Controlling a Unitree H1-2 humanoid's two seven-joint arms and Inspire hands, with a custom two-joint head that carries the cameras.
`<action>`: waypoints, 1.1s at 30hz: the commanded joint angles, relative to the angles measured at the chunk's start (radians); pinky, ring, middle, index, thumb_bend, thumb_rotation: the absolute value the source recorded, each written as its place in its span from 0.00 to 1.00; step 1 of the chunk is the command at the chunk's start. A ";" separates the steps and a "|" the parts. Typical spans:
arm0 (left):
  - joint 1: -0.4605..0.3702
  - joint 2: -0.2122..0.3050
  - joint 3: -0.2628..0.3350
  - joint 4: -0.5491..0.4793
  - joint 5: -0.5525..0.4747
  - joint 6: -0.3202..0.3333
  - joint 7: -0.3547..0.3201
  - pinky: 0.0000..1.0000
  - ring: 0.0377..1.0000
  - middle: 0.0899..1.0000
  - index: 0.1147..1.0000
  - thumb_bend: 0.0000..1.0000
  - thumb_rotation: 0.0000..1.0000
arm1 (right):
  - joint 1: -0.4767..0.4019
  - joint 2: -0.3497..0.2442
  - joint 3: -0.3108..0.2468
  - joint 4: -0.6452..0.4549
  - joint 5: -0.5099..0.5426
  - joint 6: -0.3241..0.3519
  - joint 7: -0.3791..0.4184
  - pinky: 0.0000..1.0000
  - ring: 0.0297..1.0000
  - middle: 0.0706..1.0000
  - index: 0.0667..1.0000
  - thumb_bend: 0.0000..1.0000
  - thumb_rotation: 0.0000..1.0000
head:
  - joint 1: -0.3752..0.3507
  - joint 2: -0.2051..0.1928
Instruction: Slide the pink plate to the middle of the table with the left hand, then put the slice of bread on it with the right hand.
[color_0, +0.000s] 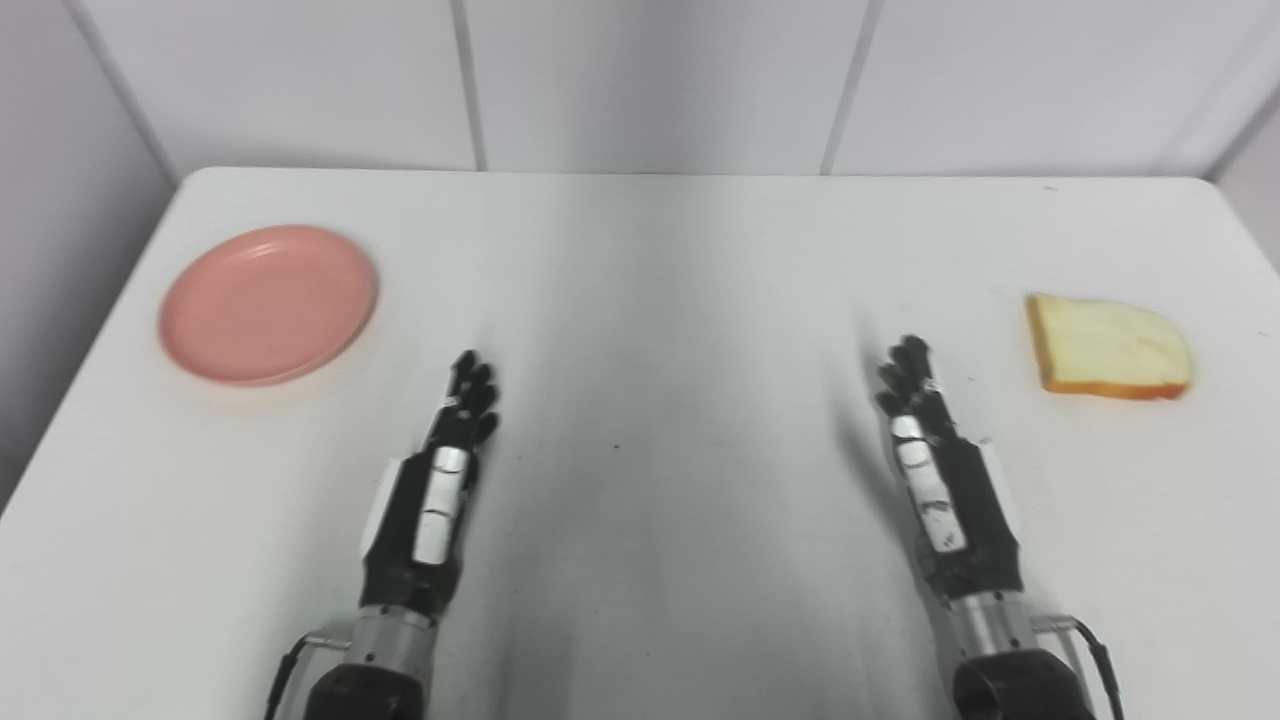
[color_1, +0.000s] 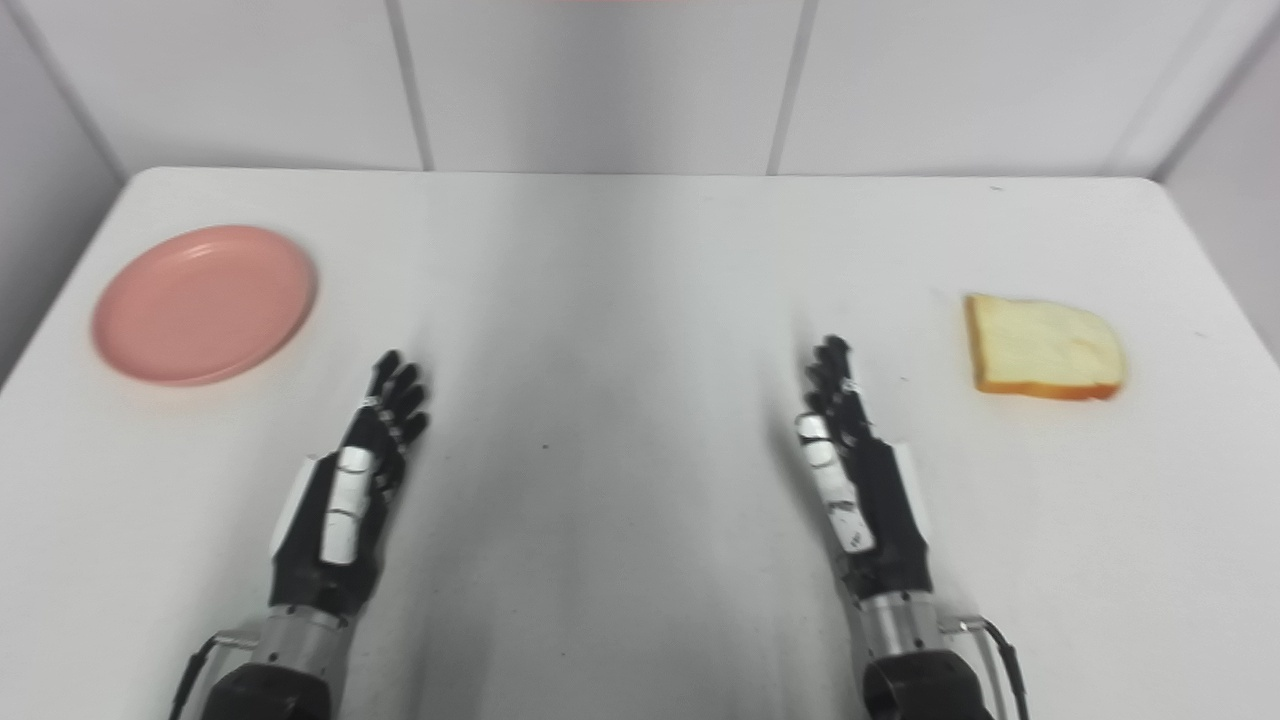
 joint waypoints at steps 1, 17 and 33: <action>0.045 0.032 0.006 -0.010 -0.023 -0.048 -0.018 1.00 1.00 1.00 1.00 0.69 0.97 | 0.056 0.051 0.028 0.029 -0.007 -0.041 -0.015 1.00 0.99 1.00 1.00 0.65 0.83 | 0.000 -0.005; 0.034 0.003 0.017 0.009 -0.030 -0.079 -0.013 1.00 1.00 1.00 1.00 0.73 0.91 | 0.057 0.028 0.032 0.060 0.002 -0.069 -0.021 1.00 0.99 1.00 1.00 0.66 0.85 | 0.118 -0.047; -0.126 0.040 0.130 -0.073 -0.043 -0.089 0.037 0.98 0.97 0.99 1.00 0.75 1.00 | 0.037 -0.044 -0.030 0.188 0.146 -0.100 0.056 1.00 1.00 1.00 1.00 0.68 0.89 | 0.489 -0.204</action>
